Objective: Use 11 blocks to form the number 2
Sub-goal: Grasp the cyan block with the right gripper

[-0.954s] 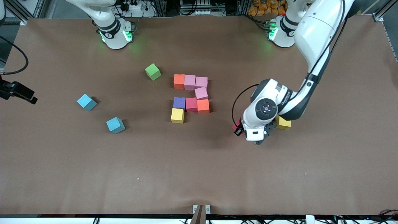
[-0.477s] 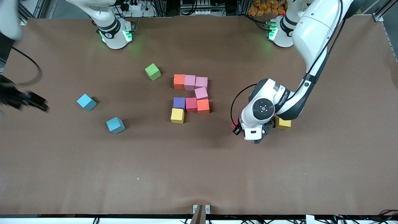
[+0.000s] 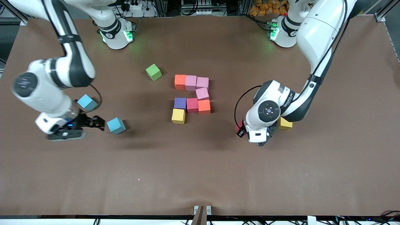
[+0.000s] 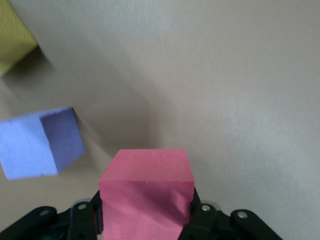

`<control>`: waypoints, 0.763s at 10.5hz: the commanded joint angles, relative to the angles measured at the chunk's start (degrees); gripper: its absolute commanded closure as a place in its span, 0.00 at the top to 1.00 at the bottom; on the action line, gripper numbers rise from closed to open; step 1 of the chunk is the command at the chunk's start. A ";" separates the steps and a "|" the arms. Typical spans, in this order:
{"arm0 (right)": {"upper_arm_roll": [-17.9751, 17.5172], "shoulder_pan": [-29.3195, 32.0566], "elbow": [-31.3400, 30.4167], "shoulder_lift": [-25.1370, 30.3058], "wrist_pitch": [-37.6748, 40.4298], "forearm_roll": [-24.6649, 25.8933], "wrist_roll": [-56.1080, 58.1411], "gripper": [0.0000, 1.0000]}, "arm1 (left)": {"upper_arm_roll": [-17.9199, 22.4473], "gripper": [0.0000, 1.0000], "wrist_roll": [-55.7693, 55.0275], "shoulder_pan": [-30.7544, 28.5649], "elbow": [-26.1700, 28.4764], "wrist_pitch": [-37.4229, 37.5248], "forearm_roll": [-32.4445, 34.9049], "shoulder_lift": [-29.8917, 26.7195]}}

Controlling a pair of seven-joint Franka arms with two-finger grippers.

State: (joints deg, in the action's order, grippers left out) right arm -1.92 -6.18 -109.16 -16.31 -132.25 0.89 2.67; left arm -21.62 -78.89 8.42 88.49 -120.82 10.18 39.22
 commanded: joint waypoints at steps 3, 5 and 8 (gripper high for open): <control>0.16 -5.40 -13.96 -1.17 -17.57 -0.28 5.85 1.00 | 2.62 0.00 6.90 -2.62 -1.82 -0.03 0.02 -0.20; 0.16 -3.59 -13.63 -1.44 -14.89 -0.36 13.02 1.00 | 4.64 0.00 8.05 -2.62 -2.79 -0.55 0.28 -0.03; 0.07 -0.24 -13.45 -2.58 -14.79 -0.98 17.81 1.00 | 6.49 0.00 8.58 -2.62 -2.97 -3.80 1.51 0.85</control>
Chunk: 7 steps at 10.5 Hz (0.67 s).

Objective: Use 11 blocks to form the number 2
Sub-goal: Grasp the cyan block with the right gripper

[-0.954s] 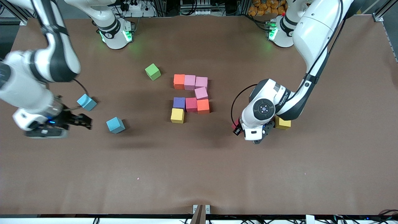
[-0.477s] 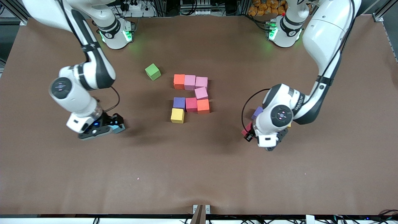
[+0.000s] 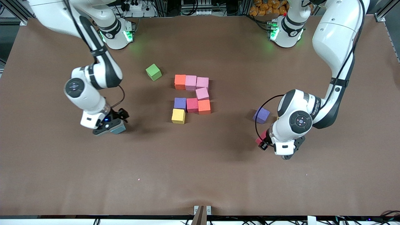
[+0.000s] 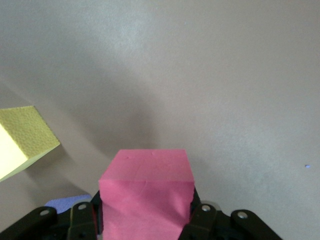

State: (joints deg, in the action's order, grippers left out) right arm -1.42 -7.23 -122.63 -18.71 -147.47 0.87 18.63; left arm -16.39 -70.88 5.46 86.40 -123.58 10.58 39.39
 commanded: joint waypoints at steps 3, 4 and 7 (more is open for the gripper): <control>-0.42 1.16 0.63 -2.90 -1.59 -1.04 2.20 1.00 | 1.27 0.00 -0.13 0.34 -0.88 -1.05 1.11 0.43; -0.60 1.86 0.64 -3.70 -2.03 -1.04 2.37 1.00 | 1.27 0.00 -0.57 0.52 -0.88 -1.05 1.11 0.42; -0.77 2.57 0.55 -4.32 -4.05 -1.04 3.42 1.00 | 1.27 0.00 -0.75 0.78 -0.88 -0.96 1.11 0.42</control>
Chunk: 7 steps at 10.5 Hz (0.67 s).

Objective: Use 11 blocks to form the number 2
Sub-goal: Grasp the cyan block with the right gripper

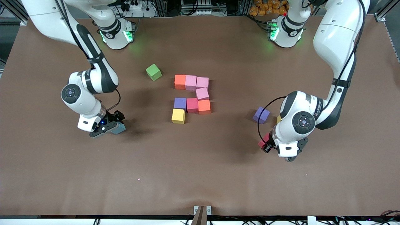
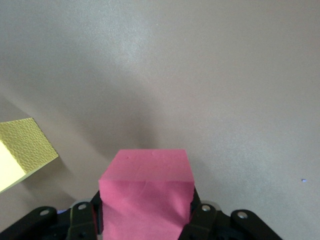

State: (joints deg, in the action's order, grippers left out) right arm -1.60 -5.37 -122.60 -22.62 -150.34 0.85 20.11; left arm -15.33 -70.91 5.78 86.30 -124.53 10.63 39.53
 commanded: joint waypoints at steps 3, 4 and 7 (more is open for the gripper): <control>-0.69 0.88 -0.97 -1.11 -4.61 -1.03 2.92 1.00 | 0.21 0.00 -0.72 0.64 -0.78 -0.10 1.06 0.37; -0.69 0.88 -1.15 -1.20 -4.61 -1.03 3.18 1.00 | 0.21 0.00 -0.72 0.64 -0.78 -0.01 1.06 0.37; -0.78 0.97 -1.32 -0.94 -4.61 -1.03 4.14 1.00 | 0.21 0.00 -0.72 0.64 -0.78 -0.01 1.06 0.37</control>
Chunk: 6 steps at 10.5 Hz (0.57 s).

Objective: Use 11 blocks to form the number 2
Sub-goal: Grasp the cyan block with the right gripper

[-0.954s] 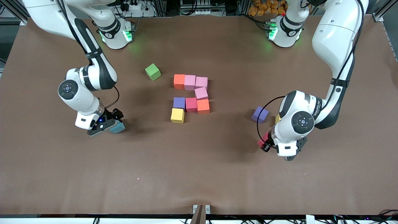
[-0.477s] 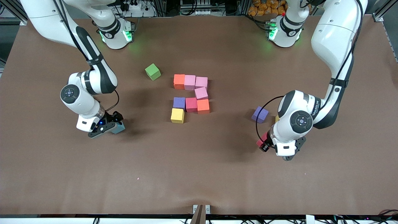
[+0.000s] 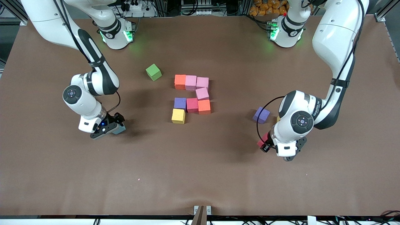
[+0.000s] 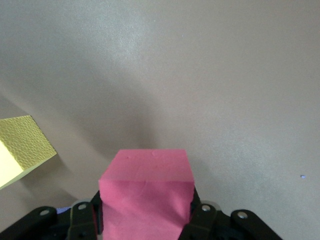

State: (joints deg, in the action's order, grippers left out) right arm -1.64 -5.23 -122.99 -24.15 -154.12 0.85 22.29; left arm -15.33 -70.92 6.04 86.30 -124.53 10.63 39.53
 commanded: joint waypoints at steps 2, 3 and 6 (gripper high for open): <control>-0.91 2.23 -0.93 -0.11 -0.83 -1.03 4.68 1.00 | 0.21 0.00 -0.71 0.37 -0.78 -0.10 1.06 0.37; -0.91 2.24 -0.93 -0.11 -0.48 -1.11 4.69 1.00 | 0.21 0.00 -0.71 0.37 -0.78 -0.10 1.06 0.37; -1.35 2.24 -1.02 -0.63 -0.04 -1.12 4.78 1.00 | 0.21 0.00 -0.62 0.20 -0.87 -0.10 1.06 0.37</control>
State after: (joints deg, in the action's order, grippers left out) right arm -1.78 -3.86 -123.63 -24.50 -154.00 0.85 25.50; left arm -15.33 -70.92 6.02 86.30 -124.53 10.63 39.53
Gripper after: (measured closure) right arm 0.000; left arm 0.396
